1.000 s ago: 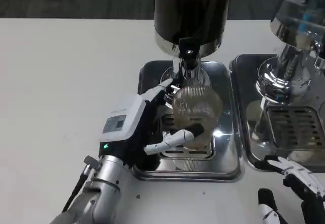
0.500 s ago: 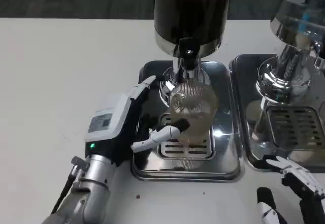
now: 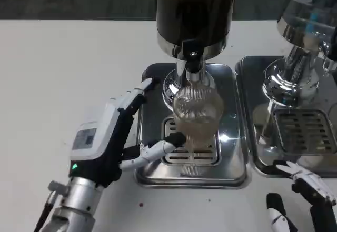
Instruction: Grasp the cup under the faucet to collect the drink, then remove the cup.
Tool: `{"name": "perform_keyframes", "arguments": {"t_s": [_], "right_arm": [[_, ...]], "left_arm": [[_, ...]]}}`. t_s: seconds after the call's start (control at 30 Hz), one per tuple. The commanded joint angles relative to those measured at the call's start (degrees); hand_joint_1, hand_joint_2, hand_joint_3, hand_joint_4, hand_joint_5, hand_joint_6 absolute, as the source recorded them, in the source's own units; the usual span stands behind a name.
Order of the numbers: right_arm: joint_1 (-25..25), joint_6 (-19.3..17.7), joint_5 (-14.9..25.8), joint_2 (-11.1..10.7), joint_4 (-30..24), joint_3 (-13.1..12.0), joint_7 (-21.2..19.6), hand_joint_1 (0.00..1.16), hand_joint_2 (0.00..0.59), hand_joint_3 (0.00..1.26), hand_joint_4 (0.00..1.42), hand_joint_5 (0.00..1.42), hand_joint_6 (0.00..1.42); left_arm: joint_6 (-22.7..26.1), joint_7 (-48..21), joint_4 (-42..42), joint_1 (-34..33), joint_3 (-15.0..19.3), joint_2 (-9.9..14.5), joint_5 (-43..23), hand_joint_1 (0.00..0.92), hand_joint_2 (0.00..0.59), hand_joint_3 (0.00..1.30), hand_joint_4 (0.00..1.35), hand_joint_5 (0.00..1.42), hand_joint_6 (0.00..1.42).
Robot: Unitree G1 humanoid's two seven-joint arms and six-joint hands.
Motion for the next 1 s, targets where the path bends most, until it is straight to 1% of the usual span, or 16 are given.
{"name": "perform_keyframes", "arguments": {"t_s": [0.03,0.07,0.17,0.23,0.27,0.3,0.37,0.43,0.5,0.57,0.63,0.7,0.83,0.9,0.93,1.0], "right_arm": [[-0.29,-0.94,0.38,0.41,0.73,-0.23,-0.45,0.28,0.461,0.42,0.28,0.27,0.45],[-0.44,-1.00,0.37,0.43,0.82,-0.22,-0.48,0.28,0.461,0.42,0.28,0.27,0.45],[-1.02,-1.16,0.39,0.54,0.97,-0.28,-0.51,0.28,0.461,0.42,0.28,0.27,0.45],[-1.29,-1.24,0.45,0.64,1.06,-0.32,-0.51,0.28,0.461,0.42,0.29,0.27,0.45],[-1.42,-1.28,0.49,0.66,1.15,-0.36,-0.50,0.28,0.461,0.42,0.29,0.28,0.45],[-1.69,-1.33,0.60,0.70,1.32,-0.37,-0.46,0.28,0.461,0.42,0.29,0.28,0.45],[-2.13,-1.41,0.69,0.79,1.61,-0.34,-0.40,0.28,0.461,0.42,0.29,0.29,0.45],[-2.51,-1.48,0.78,0.84,1.86,-0.31,-0.35,0.28,0.461,0.42,0.30,0.29,0.45],[-3.12,-1.47,0.97,1.00,2.20,-0.23,-0.20,0.28,0.461,0.42,0.30,0.29,0.45],[-3.78,-1.42,1.12,1.18,2.55,-0.23,-0.04,0.28,0.461,0.42,0.30,0.29,0.45],[-4.30,-1.35,1.20,1.32,2.81,-0.24,0.07,0.28,0.461,0.42,0.30,0.30,0.45],[-4.73,-1.12,1.35,1.51,2.88,-0.25,0.15,0.28,0.461,0.42,0.30,0.30,0.45],[-5.43,-0.54,1.59,2.16,3.17,-0.15,0.27,0.29,0.469,0.42,0.31,0.31,0.45],[-5.75,-0.34,1.59,2.66,3.52,-0.03,0.10,0.29,0.469,0.42,0.31,0.31,0.45],[-5.98,-0.27,1.57,2.92,3.75,0.07,0.01,0.30,0.469,0.42,0.31,0.31,0.45],[-6.34,-0.19,1.49,3.28,4.09,0.24,-0.09,0.30,0.469,0.42,0.31,0.31,0.45]], "left_arm": [[-2.34,-3.05,-7.71,5.58,3.74,3.16,-2.20,0.062,0.078,0.20,0.22,0.34,0.32],[-2.52,-3.52,-8.76,6.28,4.36,3.41,-2.48,0.056,0.079,0.20,0.22,0.34,0.33],[-4.28,-5.93,-13.90,9.64,8.30,5.97,-5.33,0.043,0.080,0.21,0.23,0.34,0.36],[-5.19,-7.54,-16.00,10.93,10.40,6.97,-6.86,0.024,0.100,0.21,0.25,0.36,0.39],[-6.60,-9.35,-16.82,11.37,11.92,8.20,-9.24,0.012,0.111,0.22,0.26,0.37,0.39],[-7.53,-10.79,-17.33,11.57,12.94,8.90,-10.89,0.002,0.114,0.23,0.26,0.37,0.40],[-10.37,-14.74,-17.54,11.37,15.01,10.79,-15.73,0.000,0.116,0.26,0.27,0.36,0.40],[-12.55,-18.34,-17.09,10.74,16.43,11.80,-19.75,0.000,0.115,0.27,0.28,0.37,0.42],[-14.91,-24.67,-15.89,8.71,17.73,13.84,-28.03,0.000,0.113,0.29,0.31,0.38,0.42],[-15.77,-30.26,-14.83,6.93,18.61,14.66,-34.47,0.000,0.116,0.32,0.33,0.39,0.43],[-15.56,-36.57,-13.70,5.01,19.16,14.98,-40.86,0.000,0.116,0.35,0.35,0.36,0.44],[-14.21,-44.26,-12.58,2.22,19.99,15.15,-49.09,0.000,0.112,0.37,0.34,0.34,0.42],[-11.11,-55.90,-10.14,-2.30,21.85,14.78,-58.07,0.000,0.094,0.37,0.33,0.33,0.38],[-6.97,-64.87,-7.83,-6.22,22.13,14.76,-63.26,0.000,0.084,0.30,0.26,0.29,0.32],[-4.64,-68.83,-6.73,-8.05,22.26,14.49,-65.48,0.000,0.088,0.28,0.24,0.28,0.29],[-1.38,-74.16,-5.20,-10.48,22.79,13.88,-67.95,0.000,0.091,0.27,0.23,0.27,0.25]]}}
